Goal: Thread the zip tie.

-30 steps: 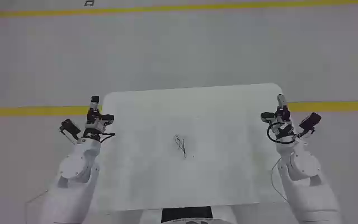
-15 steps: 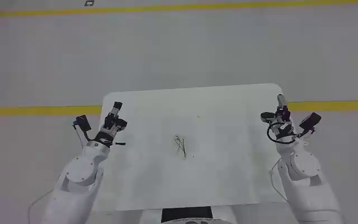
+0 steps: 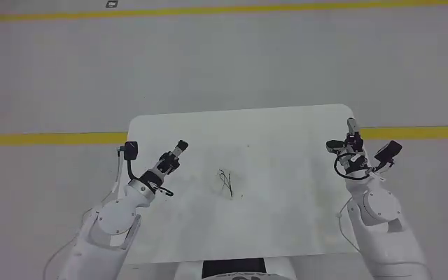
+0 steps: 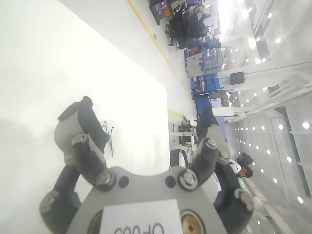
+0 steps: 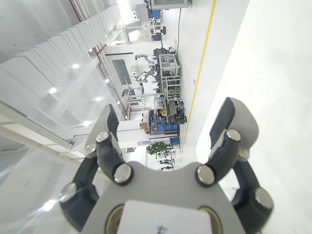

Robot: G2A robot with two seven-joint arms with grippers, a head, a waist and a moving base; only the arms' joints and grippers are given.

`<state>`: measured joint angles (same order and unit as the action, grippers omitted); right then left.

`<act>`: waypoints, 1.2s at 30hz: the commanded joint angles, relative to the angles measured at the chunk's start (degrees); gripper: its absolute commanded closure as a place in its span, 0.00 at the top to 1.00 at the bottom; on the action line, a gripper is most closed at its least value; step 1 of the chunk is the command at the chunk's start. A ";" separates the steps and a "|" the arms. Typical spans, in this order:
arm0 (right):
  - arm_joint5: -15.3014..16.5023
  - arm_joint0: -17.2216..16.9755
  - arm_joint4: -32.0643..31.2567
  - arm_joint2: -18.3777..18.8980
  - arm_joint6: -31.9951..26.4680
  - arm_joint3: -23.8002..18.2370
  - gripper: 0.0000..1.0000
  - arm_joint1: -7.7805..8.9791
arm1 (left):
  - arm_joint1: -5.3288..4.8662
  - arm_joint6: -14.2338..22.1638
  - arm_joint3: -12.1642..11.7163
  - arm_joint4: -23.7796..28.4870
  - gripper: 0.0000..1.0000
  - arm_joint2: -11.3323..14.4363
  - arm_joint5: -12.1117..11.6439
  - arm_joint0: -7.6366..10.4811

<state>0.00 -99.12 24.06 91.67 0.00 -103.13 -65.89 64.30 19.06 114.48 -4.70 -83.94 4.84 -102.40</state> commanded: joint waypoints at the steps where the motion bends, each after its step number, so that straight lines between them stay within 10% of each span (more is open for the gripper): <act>1: 0.00 0.00 0.00 0.00 0.00 0.00 1.00 0.00 | 0.00 0.00 0.00 -0.02 1.00 0.00 0.00 0.00; 6: 0.00 0.00 0.00 0.00 0.00 0.00 1.00 0.00 | -0.27 2.40 2.11 -6.87 1.00 2.18 0.29 0.31; 14: 0.00 0.00 0.00 0.00 0.00 0.00 1.00 0.00 | -1.02 13.91 7.53 -25.20 1.00 9.54 10.13 2.62; 28: 0.00 0.00 0.00 0.00 0.00 0.00 1.00 0.00 | -1.11 16.50 7.36 -28.94 1.00 11.66 12.79 3.33; 36: 0.00 0.00 0.00 0.00 0.00 0.00 1.00 0.00 | 0.17 30.05 6.12 -45.01 1.00 18.50 14.64 10.53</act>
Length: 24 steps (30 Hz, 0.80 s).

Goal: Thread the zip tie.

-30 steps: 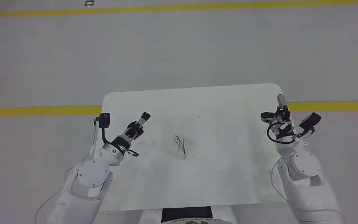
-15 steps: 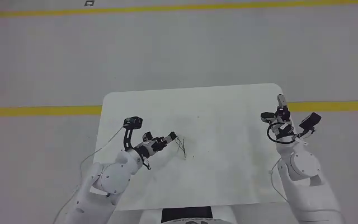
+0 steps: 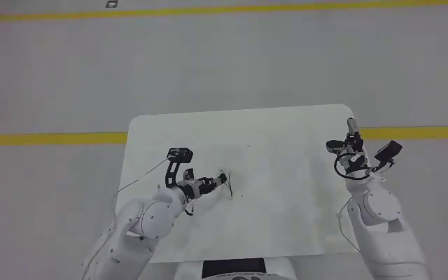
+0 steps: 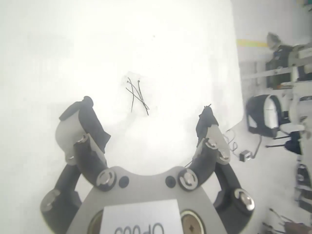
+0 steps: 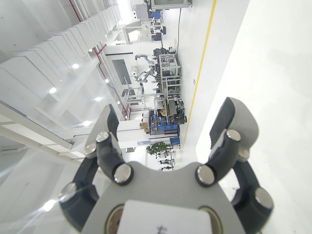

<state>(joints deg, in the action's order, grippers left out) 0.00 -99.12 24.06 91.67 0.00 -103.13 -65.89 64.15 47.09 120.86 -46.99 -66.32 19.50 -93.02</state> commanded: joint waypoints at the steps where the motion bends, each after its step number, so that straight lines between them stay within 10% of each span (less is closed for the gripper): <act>1: 0.00 0.00 0.00 0.00 0.00 0.00 1.00 0.00 | 0.73 3.29 -0.59 -4.14 1.00 1.52 -0.02 2.07; 9: 0.00 0.00 0.00 0.00 0.00 0.00 1.00 0.00 | 6.14 13.04 -5.39 -16.28 1.00 7.55 -0.02 8.84; 24: 0.00 0.00 0.00 0.00 0.00 0.00 1.00 0.00 | 6.06 15.06 -5.19 -20.46 1.00 8.16 -0.04 8.86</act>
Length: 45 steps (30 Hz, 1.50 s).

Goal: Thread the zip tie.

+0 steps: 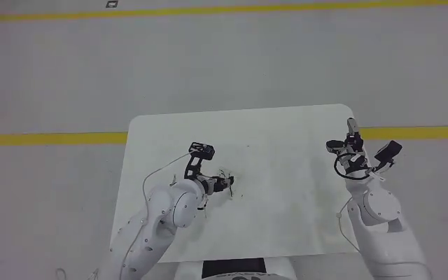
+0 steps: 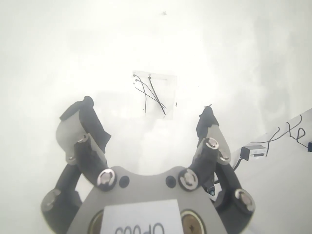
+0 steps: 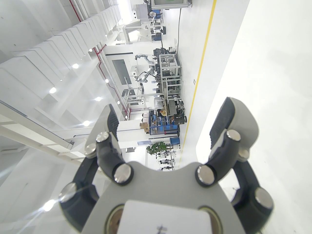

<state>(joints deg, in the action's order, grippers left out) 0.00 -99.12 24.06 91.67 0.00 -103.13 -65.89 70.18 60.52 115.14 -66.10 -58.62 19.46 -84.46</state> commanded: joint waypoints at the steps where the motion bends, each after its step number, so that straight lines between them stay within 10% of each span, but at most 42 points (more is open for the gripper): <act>1: 0.00 0.00 0.00 0.00 0.00 0.00 1.00 0.00 | 0.07 3.42 1.22 -2.68 1.00 1.26 0.02 0.85; 10: 0.00 0.00 0.00 0.00 0.00 0.00 1.00 0.00 | 2.88 19.12 -2.80 -13.39 1.00 6.98 0.02 6.31; 24: 0.00 0.00 0.00 0.00 0.00 0.00 1.00 0.00 | 3.87 15.64 -3.96 -9.86 1.00 5.74 0.02 5.87; 34: 0.00 0.00 0.00 0.00 0.00 0.00 1.00 0.00 | 6.95 11.83 -7.58 -5.42 1.00 2.45 0.02 5.06; 45: 0.00 0.00 0.00 0.00 0.00 0.00 1.00 0.00 | 7.08 9.50 -8.42 -5.06 1.00 2.81 -0.51 4.54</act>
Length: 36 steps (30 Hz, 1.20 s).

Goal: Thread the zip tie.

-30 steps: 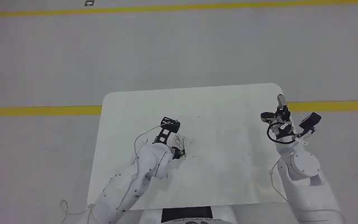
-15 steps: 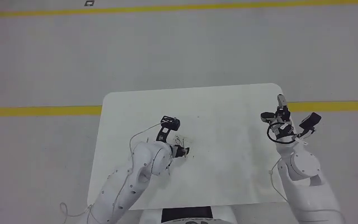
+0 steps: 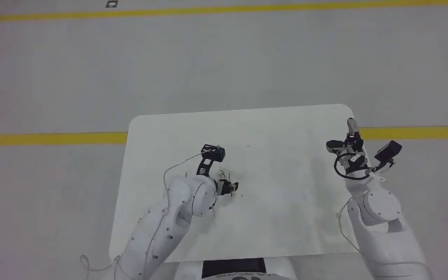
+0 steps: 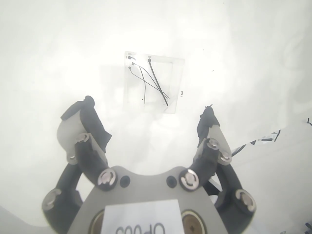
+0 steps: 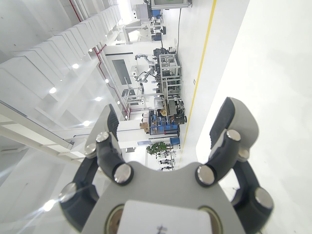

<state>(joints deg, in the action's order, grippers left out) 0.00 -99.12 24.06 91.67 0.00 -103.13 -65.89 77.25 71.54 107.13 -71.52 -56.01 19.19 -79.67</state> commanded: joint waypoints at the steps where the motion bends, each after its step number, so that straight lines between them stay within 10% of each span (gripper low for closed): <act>1: 0.00 0.00 0.00 0.00 0.00 0.00 1.00 0.00 | 0.06 -1.96 -0.99 0.57 1.00 0.64 -0.13 -0.38; 21: 0.00 0.00 0.00 0.00 0.00 0.00 1.00 0.00 | 2.06 -4.74 -4.19 -3.05 1.00 2.31 0.29 0.27; 25: 0.00 0.00 0.00 0.00 0.00 0.00 1.00 0.00 | 2.79 -4.94 -4.19 -3.33 0.81 2.23 0.29 -0.03; 27: 0.00 0.00 0.00 0.00 0.00 0.00 1.00 0.00 | 3.09 -4.87 -4.29 -3.58 0.52 2.19 0.29 -0.15; 36: 0.00 0.00 0.00 0.00 0.00 0.00 1.00 0.00 | 4.21 -4.49 -5.72 -4.98 0.33 1.40 0.29 -0.76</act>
<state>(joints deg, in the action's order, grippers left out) 0.00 -99.12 24.06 91.67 0.00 -103.13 -65.89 81.36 67.02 101.60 -76.37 -54.55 19.48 -80.41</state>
